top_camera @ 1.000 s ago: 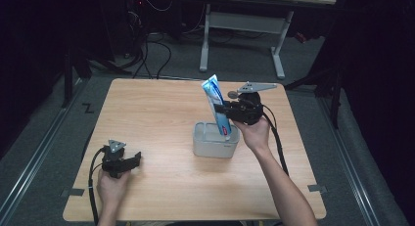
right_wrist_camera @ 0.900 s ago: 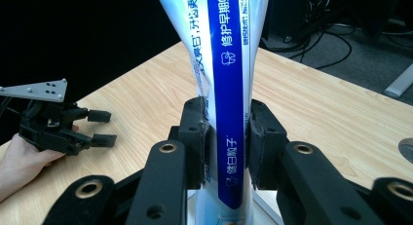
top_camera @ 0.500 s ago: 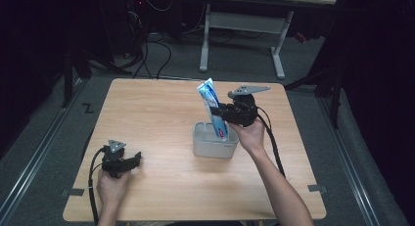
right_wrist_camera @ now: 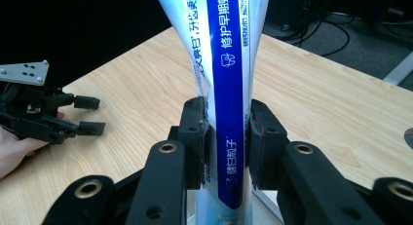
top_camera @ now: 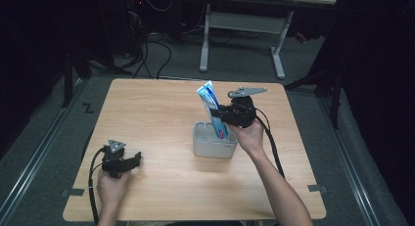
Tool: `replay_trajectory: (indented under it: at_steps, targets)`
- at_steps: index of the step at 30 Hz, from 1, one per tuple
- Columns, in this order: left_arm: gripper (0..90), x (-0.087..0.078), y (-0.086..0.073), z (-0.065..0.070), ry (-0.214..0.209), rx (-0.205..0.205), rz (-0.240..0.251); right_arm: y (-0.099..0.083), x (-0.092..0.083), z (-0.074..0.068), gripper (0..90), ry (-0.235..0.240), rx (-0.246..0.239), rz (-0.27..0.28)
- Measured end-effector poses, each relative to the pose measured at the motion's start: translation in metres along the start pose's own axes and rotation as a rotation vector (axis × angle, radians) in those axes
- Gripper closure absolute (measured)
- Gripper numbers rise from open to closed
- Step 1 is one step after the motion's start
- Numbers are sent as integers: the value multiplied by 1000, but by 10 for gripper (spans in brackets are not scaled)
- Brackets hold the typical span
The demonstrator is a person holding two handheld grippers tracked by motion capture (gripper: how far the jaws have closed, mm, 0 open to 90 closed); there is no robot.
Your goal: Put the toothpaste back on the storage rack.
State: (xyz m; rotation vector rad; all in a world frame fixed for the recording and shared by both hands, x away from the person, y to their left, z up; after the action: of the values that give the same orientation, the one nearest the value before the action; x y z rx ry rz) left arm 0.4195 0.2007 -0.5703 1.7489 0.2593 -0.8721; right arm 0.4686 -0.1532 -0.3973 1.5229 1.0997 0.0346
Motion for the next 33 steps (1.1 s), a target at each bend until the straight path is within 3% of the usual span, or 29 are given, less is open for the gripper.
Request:
replay_trajectory:
  at_steps: [33]
  targets:
    - [274, 0, 0, 0, 1, 0, -1, -19, 16, 2, 713, -7, -18, -69]
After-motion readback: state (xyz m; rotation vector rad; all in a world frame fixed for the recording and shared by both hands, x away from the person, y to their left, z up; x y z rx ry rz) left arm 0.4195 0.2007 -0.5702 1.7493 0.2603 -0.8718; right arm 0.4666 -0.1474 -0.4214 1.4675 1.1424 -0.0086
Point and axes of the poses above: each handheld gripper's, and its own axes: x roughly forward along the jaws, y roughly out of its top, z roughly to its right, the point moved 5 cm from there along x, roughly forward along the jaws, and after that the axes turned 12 degrees about x, right-handed, at the moved point
